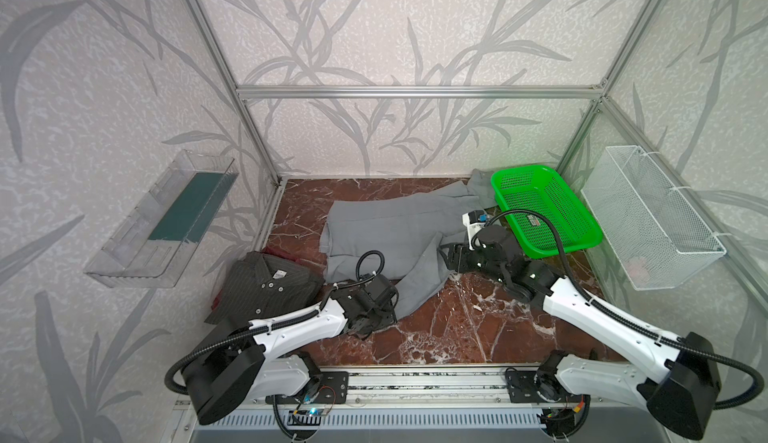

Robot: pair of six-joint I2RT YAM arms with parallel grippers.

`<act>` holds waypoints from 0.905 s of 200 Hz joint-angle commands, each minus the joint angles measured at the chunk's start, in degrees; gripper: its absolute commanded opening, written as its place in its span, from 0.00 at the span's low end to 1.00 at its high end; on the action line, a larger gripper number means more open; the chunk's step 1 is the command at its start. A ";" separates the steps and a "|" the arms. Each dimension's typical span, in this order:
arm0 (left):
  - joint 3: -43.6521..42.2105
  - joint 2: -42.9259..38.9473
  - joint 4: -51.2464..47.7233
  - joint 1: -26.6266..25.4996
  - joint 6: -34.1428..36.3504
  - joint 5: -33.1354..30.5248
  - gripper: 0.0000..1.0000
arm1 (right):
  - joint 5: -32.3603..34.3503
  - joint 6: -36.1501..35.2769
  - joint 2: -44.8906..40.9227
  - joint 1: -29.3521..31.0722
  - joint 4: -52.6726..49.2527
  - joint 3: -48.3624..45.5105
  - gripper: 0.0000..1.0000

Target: Fold and stack the long sleeve shirts

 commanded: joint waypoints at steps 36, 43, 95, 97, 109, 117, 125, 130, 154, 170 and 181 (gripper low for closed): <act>4.88 8.25 0.72 -0.20 1.75 -1.83 0.42 | -1.66 -1.07 -2.78 -1.17 -1.67 -0.42 0.69; 5.29 9.26 0.31 -0.20 1.97 -1.89 0.40 | -1.86 -1.07 -3.02 -1.49 -1.78 -0.42 0.69; 6.01 10.81 -3.83 0.08 2.44 -5.17 0.00 | -5.01 -0.74 -4.43 -4.95 -1.88 -1.71 0.69; 6.24 10.81 -4.18 0.18 2.49 -5.38 0.00 | -5.45 -0.61 -4.47 -5.30 -1.88 -1.77 0.69; 8.62 11.32 -7.58 0.53 3.78 -7.11 0.00 | -6.54 -0.29 -4.39 -6.69 -1.57 -2.08 0.69; 10.70 11.54 -10.04 0.68 5.27 -8.55 0.00 | -7.67 -0.04 -4.02 -7.92 -1.35 -2.18 0.69; 12.87 11.52 -11.89 0.79 6.88 -9.96 0.00 | -9.03 0.45 -3.46 -9.35 -1.33 -2.09 0.69; 14.25 11.36 -13.20 0.93 7.71 -11.15 0.00 | -9.92 0.79 -3.04 -10.25 -1.17 -2.09 0.69; 20.68 10.08 -17.35 2.99 12.91 -15.10 0.00 | -14.86 2.60 -0.55 -14.68 0.44 -2.26 0.69; 25.19 9.26 -20.09 4.88 17.12 -18.47 0.00 | -17.46 3.39 1.31 -17.15 2.04 -2.44 0.69; 28.12 8.75 -21.27 6.20 20.04 -21.55 0.00 | -19.36 5.83 2.70 -18.65 3.24 -2.51 0.68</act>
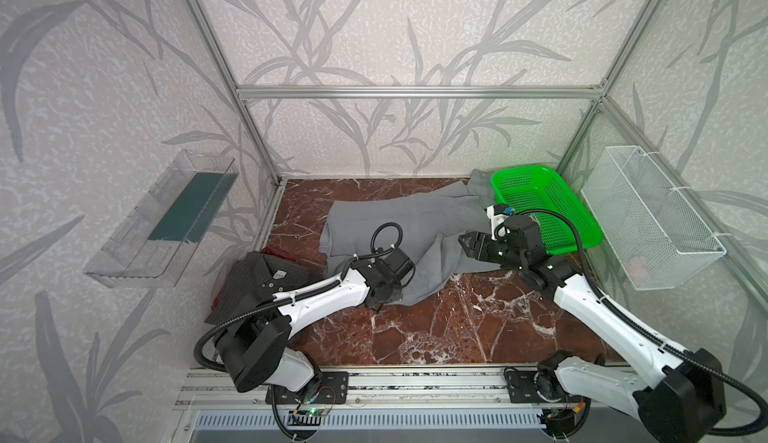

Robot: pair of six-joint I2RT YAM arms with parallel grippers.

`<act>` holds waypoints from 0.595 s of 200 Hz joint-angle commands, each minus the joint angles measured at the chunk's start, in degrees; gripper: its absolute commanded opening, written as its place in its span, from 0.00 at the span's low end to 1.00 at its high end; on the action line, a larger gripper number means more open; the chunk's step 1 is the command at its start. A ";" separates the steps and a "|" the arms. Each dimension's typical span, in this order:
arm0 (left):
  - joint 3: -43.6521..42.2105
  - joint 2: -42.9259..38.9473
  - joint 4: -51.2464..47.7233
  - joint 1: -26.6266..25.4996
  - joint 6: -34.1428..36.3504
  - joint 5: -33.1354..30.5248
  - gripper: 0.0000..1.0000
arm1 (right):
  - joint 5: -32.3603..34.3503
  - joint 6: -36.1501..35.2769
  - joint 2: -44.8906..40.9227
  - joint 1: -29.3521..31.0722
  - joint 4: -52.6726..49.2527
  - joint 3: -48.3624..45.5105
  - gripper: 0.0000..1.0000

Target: Fold and stack the long sleeve shirts

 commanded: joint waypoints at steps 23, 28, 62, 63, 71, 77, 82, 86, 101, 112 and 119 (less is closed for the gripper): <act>12.70 -2.18 -8.03 5.49 15.77 -13.39 0.00 | -9.33 6.19 5.93 -5.78 6.50 -0.17 0.65; 14.57 -1.73 -8.74 6.21 16.99 -14.07 0.00 | -9.53 6.38 6.56 -6.17 6.73 0.22 0.64; 25.64 0.08 -10.82 9.82 23.14 -15.63 0.00 | -7.43 6.40 9.89 -6.60 7.24 2.32 0.57; 26.05 0.15 -11.01 9.88 23.32 -15.80 0.00 | -7.34 6.40 9.99 -6.60 7.31 2.37 0.57; 28.48 0.91 -12.26 10.11 24.18 -17.01 0.00 | -6.66 6.39 10.95 -6.68 7.31 2.72 0.56; 29.74 1.31 -12.91 10.27 24.77 -17.78 0.00 | -5.93 6.31 11.56 -6.76 6.92 3.01 0.56; 30.33 1.56 -13.37 10.39 25.03 -18.19 0.00 | -5.24 6.22 12.02 -6.73 7.05 2.97 0.56; 30.66 1.70 -13.65 10.51 25.10 -18.49 0.00 | -4.80 6.22 12.38 -6.79 7.39 2.81 0.55; 29.86 1.63 -14.26 11.39 24.20 -18.51 0.00 | -3.76 6.01 13.53 -6.82 8.03 2.45 0.52; 27.69 0.97 -13.88 12.11 23.14 -17.47 0.00 | -3.73 5.85 14.48 -6.90 9.00 2.13 0.49; 26.17 0.49 -13.52 12.63 22.37 -16.70 0.00 | -4.06 5.87 15.22 -6.95 9.69 2.00 0.48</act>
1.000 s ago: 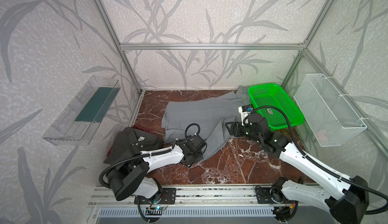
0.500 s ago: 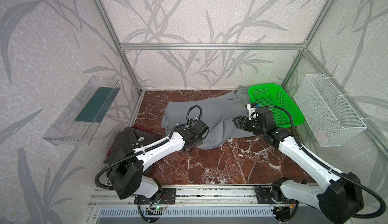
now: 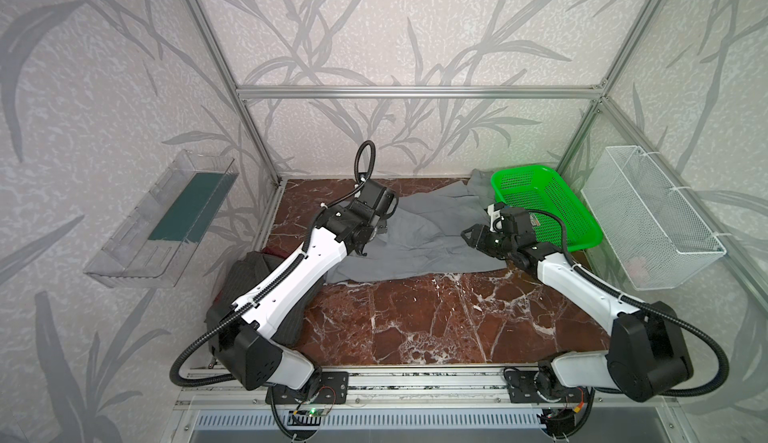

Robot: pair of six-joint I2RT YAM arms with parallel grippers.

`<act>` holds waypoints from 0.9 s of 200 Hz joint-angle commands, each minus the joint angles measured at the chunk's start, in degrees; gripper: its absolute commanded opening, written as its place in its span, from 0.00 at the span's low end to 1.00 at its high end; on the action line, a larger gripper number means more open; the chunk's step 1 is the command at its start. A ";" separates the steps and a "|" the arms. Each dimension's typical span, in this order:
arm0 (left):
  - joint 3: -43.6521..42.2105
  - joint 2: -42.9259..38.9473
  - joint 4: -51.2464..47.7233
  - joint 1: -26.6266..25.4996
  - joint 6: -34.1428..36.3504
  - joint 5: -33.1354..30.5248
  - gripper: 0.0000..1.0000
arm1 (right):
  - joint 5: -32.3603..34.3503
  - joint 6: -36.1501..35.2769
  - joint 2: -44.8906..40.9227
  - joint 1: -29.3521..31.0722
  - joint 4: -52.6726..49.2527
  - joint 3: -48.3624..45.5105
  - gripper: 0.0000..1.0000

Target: Fold and stack the long sleeve shirts

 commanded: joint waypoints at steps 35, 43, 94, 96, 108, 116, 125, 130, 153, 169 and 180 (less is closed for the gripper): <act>-10.42 -4.30 -2.20 3.29 -3.01 0.09 0.00 | 2.01 -1.26 5.36 -0.33 3.92 0.81 0.45; -12.22 -5.61 -1.34 4.18 -3.18 0.66 0.00 | 2.67 -1.36 6.07 -0.38 4.79 0.46 0.44; -21.08 -6.96 2.95 8.19 -3.64 4.42 0.00 | 6.38 -0.42 11.72 -0.38 7.55 -0.02 0.36; -21.37 -6.92 3.09 8.32 -3.72 4.67 0.00 | 6.58 -0.35 11.81 -0.38 7.66 -0.12 0.36; -22.88 -6.73 3.67 9.17 -4.35 5.75 0.00 | 6.82 0.03 13.04 -0.46 7.79 0.04 0.35; -23.86 -6.83 4.04 9.55 -4.61 6.37 0.00 | 6.51 -0.14 13.90 -0.46 7.72 0.37 0.35; -25.12 -7.22 4.67 10.07 -4.93 7.32 0.00 | 6.64 -0.23 14.60 -0.46 7.45 0.64 0.34; -25.85 -7.42 5.19 10.37 -4.97 7.98 0.00 | 7.20 -0.33 15.01 -0.46 7.28 0.54 0.34; -28.61 -7.87 6.60 11.15 -5.71 10.19 0.00 | 8.26 -1.02 16.46 -0.55 7.24 0.19 0.33; -29.12 -7.55 6.82 11.33 -6.12 10.91 0.00 | 8.87 -0.96 17.15 -0.55 7.52 -0.18 0.31; -28.79 -7.26 6.84 11.41 -6.16 10.77 0.00 | 9.38 -1.37 17.25 -0.55 7.28 -0.10 0.31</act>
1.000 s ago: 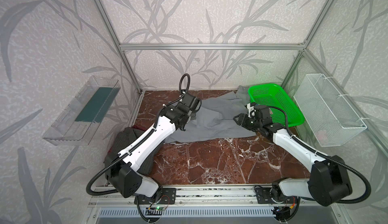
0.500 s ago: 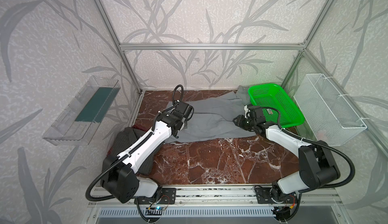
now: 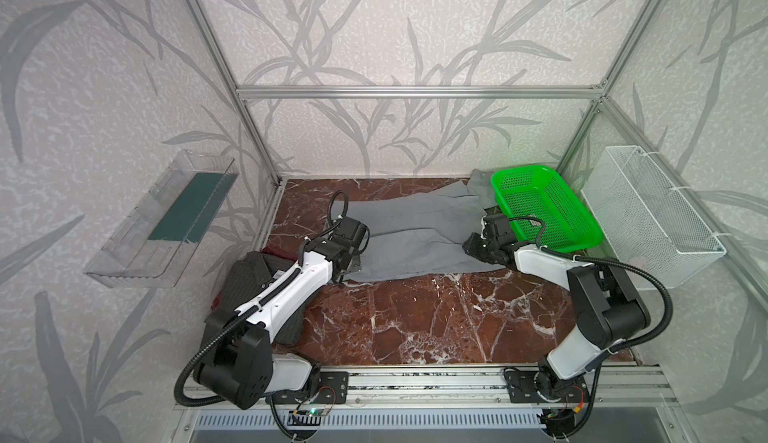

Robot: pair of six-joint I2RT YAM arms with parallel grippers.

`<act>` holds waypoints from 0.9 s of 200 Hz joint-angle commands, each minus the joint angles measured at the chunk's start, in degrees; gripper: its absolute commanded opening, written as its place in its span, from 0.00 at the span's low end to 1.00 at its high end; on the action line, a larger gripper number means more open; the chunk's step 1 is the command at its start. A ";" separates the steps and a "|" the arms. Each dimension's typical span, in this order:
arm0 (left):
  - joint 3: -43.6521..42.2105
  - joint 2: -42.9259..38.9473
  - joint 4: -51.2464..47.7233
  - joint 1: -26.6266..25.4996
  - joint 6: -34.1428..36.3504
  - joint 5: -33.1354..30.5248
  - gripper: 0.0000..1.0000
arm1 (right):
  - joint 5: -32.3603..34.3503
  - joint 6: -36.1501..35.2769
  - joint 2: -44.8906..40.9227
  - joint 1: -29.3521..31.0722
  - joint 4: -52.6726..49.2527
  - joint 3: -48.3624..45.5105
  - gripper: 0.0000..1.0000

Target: Fold and stack the long sleeve shirts

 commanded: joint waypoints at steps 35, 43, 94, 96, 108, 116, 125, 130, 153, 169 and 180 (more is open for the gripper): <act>0.12 0.82 0.58 2.30 -1.68 1.92 0.00 | 3.92 -2.32 1.44 -0.42 -0.11 0.54 0.31; -0.41 0.98 0.79 2.97 -2.22 3.02 0.00 | 4.15 -2.32 2.56 -0.63 -0.22 0.59 0.31; -2.89 0.89 1.04 5.46 -4.27 5.24 0.10 | 3.74 -1.75 4.30 -1.23 -0.07 -0.69 0.31; -2.97 0.84 1.09 5.55 -4.29 5.20 0.11 | 3.62 -1.75 4.33 -1.25 -0.08 -0.69 0.31; -2.86 1.01 1.45 5.84 -4.22 5.63 0.18 | 3.21 -1.81 4.58 -1.32 -0.04 -0.45 0.31; -2.16 1.37 0.98 6.24 -4.05 5.49 0.23 | 2.88 -1.75 4.61 -1.34 -0.18 -0.19 0.31; -1.21 1.60 0.43 6.90 -3.86 5.36 0.31 | 2.76 -1.84 4.46 -1.34 -0.55 -0.07 0.31; -0.69 1.55 0.14 7.43 -3.62 5.44 0.36 | 2.76 -1.85 4.18 -1.34 -0.68 -0.14 0.31; 2.18 1.75 -0.90 9.50 -2.25 5.86 0.60 | 3.35 -2.33 2.34 -1.34 -1.38 -0.49 0.31; 3.10 2.75 -1.06 9.63 -1.93 7.21 0.61 | 3.80 -2.72 1.30 -1.32 -1.87 -0.59 0.32; 2.77 4.08 -0.08 9.63 -1.41 10.96 0.61 | 3.70 -2.75 0.04 -1.26 -1.97 -0.78 0.32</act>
